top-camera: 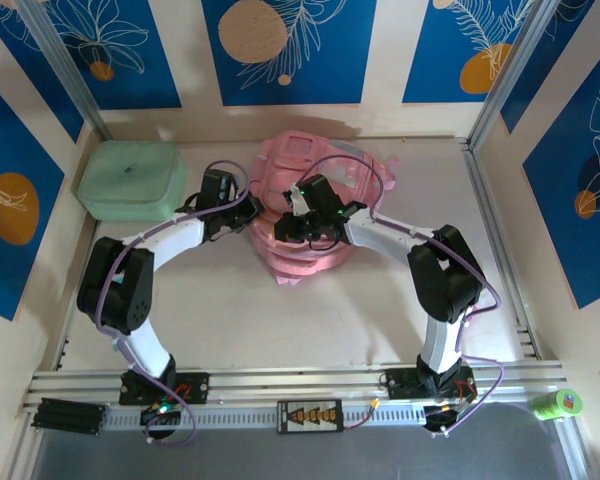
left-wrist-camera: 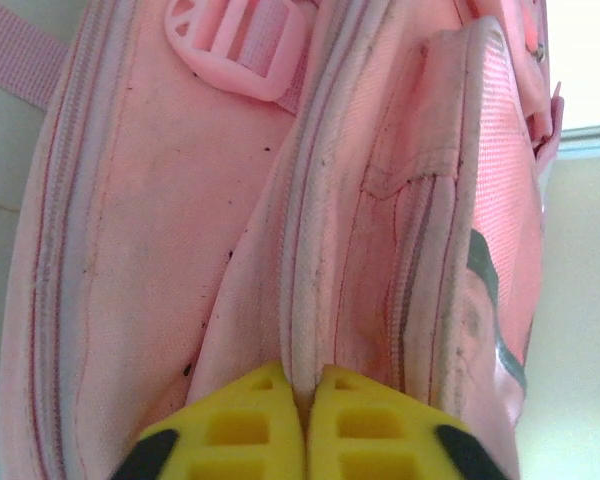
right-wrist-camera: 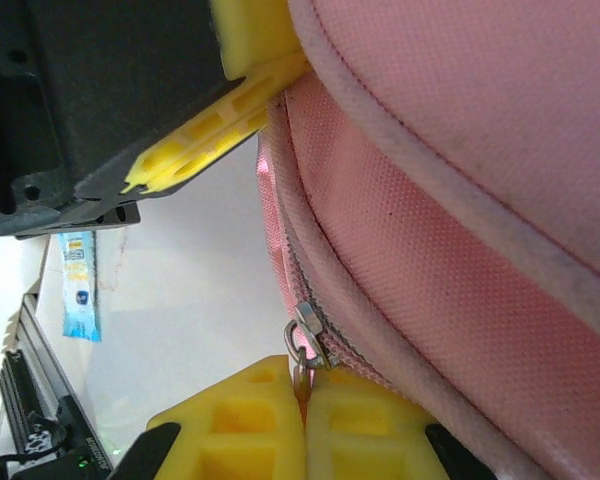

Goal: Pack the student bag

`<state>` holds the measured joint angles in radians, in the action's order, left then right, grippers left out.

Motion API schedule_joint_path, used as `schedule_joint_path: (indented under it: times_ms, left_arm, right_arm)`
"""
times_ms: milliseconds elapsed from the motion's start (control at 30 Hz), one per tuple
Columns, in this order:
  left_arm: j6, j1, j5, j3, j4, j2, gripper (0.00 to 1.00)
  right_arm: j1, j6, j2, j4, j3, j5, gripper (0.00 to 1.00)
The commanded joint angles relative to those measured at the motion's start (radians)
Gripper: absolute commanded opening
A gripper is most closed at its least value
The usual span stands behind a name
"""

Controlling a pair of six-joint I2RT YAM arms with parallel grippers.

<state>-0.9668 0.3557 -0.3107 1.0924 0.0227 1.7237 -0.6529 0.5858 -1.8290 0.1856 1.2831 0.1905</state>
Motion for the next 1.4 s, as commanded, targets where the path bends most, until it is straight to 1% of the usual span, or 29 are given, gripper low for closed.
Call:
schedule_joint_path:
  times_ms: [0, 167, 300, 400, 500, 633, 700, 800, 867, 1000, 1033, 1067, 1133, 1200, 1367]
  left_arm:
    - [0.007, -0.014, 0.036, 0.008, 0.062, -0.034, 0.00]
    - [-0.005, -0.053, 0.017, -0.005, 0.102, -0.068, 0.00]
    - [-0.006, -0.077, -0.007, -0.003, 0.112, -0.073, 0.00]
    - [0.001, -0.089, -0.010, -0.001, 0.106, -0.070, 0.00]
    - [0.016, -0.099, -0.007, 0.001, 0.095, -0.069, 0.00]
    - [0.061, -0.104, 0.009, 0.022, 0.047, -0.055, 0.00]
    - [0.088, -0.106, 0.012, 0.043, 0.018, -0.042, 0.00]
    - [0.133, -0.108, 0.009, 0.077, -0.027, -0.019, 0.00]
    - [0.164, -0.110, 0.015, 0.095, -0.064, -0.009, 0.07]
    - [0.214, -0.110, 0.081, 0.102, -0.149, -0.021, 0.35]
    - [0.218, -0.110, 0.114, 0.095, -0.176, -0.035, 0.40]
    - [0.220, -0.111, 0.141, 0.084, -0.193, -0.051, 0.44]
    - [0.215, -0.115, 0.177, 0.054, -0.216, -0.090, 0.50]
    - [0.200, -0.114, 0.183, 0.025, -0.229, -0.129, 0.53]
    - [0.130, -0.111, 0.125, -0.032, -0.244, -0.199, 0.54]
  right_arm:
    - [-0.001, -0.055, 0.076, 0.073, -0.007, -0.029, 0.00]
    - [0.026, -0.086, 0.138, 0.133, -0.079, -0.132, 0.00]
    - [0.049, -0.093, 0.190, 0.178, -0.136, -0.239, 0.00]
    - [0.066, -0.089, 0.226, 0.196, -0.177, -0.315, 0.00]
    - [0.091, -0.069, 0.259, 0.204, -0.214, -0.361, 0.00]
    - [0.143, -0.018, 0.280, 0.212, -0.244, -0.375, 0.00]
    - [0.169, -0.003, 0.278, 0.211, -0.246, -0.352, 0.00]
    - [0.180, -0.006, 0.276, 0.198, -0.239, -0.322, 0.00]
    - [0.173, -0.028, 0.278, 0.181, -0.229, -0.291, 0.00]
    - [0.130, -0.085, 0.261, 0.139, -0.187, -0.220, 0.00]
    - [0.115, -0.098, 0.250, 0.132, -0.169, -0.205, 0.00]
    - [0.102, -0.106, 0.237, 0.129, -0.149, -0.193, 0.00]
    - [0.072, -0.119, 0.200, 0.121, -0.101, -0.178, 0.00]
    - [0.051, -0.120, 0.165, 0.110, -0.058, -0.160, 0.00]
    - [0.014, -0.114, 0.082, 0.080, 0.038, -0.095, 0.00]
